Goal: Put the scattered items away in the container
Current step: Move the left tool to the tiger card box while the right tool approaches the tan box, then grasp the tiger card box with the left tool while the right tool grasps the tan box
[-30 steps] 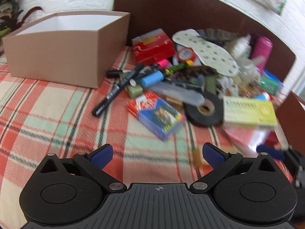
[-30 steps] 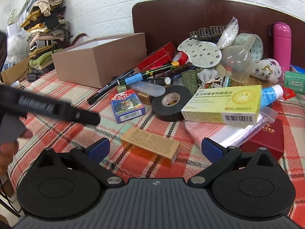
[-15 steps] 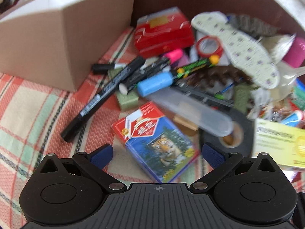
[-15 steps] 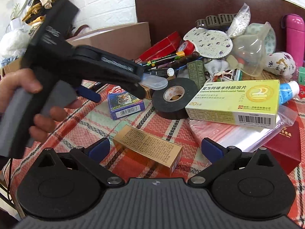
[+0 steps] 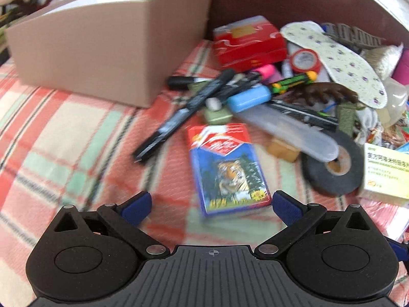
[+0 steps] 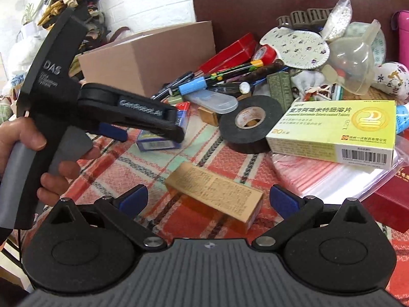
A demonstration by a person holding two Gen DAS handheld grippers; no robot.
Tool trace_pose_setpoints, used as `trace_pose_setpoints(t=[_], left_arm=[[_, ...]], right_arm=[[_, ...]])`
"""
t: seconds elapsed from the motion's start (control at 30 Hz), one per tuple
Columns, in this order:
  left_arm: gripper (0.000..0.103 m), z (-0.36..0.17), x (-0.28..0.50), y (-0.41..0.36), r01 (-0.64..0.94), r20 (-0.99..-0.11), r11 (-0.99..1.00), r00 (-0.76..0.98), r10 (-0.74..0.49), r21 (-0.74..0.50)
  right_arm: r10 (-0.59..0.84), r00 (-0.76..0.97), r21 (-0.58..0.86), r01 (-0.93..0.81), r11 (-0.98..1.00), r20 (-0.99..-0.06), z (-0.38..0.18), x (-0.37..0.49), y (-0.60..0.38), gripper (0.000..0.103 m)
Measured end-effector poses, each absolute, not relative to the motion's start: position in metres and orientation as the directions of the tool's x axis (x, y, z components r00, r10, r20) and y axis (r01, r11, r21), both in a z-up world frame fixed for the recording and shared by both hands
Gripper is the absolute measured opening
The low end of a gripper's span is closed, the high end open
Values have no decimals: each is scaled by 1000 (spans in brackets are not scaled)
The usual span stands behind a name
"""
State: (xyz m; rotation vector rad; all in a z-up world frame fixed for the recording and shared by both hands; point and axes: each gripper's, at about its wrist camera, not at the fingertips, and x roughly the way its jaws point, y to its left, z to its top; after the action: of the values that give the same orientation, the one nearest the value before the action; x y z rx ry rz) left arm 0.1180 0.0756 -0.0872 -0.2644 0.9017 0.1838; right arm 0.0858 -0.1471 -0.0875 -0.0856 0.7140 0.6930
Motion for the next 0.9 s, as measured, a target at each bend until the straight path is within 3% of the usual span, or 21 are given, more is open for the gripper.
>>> trace_pose_setpoints(t=[0.2, 0.4, 0.53, 0.63, 0.67, 0.73, 0.9], left_arm=[[103, -83, 108, 95, -324, -797, 932, 600, 69, -164], [103, -86, 122, 90, -288, -802, 949, 593, 69, -131], [102, -89, 128, 85, -258, -804, 961, 590, 76, -99], [84, -91, 122, 76, -221, -789, 975, 602, 126, -13], [74, -90, 119, 77, -215, -787, 976, 605, 119, -18], [64, -86, 114, 78, -204, -784, 978, 612, 106, -27], [64, -85, 95, 79, -188, -783, 981, 617, 81, -47]], right_arm=[[574, 533, 154, -635, 757, -622, -87, 79, -142, 100], [550, 550, 110, -637, 763, -628, -89, 90, -137, 92], [512, 547, 101, -612, 784, -662, -94, 96, -135, 73], [490, 553, 88, -599, 796, -674, -92, 92, -136, 63], [483, 554, 84, -595, 799, -678, -92, 91, -136, 59], [475, 549, 83, -591, 803, -687, -90, 87, -135, 53], [503, 506, 109, -621, 776, -701, -86, 72, -132, 36]])
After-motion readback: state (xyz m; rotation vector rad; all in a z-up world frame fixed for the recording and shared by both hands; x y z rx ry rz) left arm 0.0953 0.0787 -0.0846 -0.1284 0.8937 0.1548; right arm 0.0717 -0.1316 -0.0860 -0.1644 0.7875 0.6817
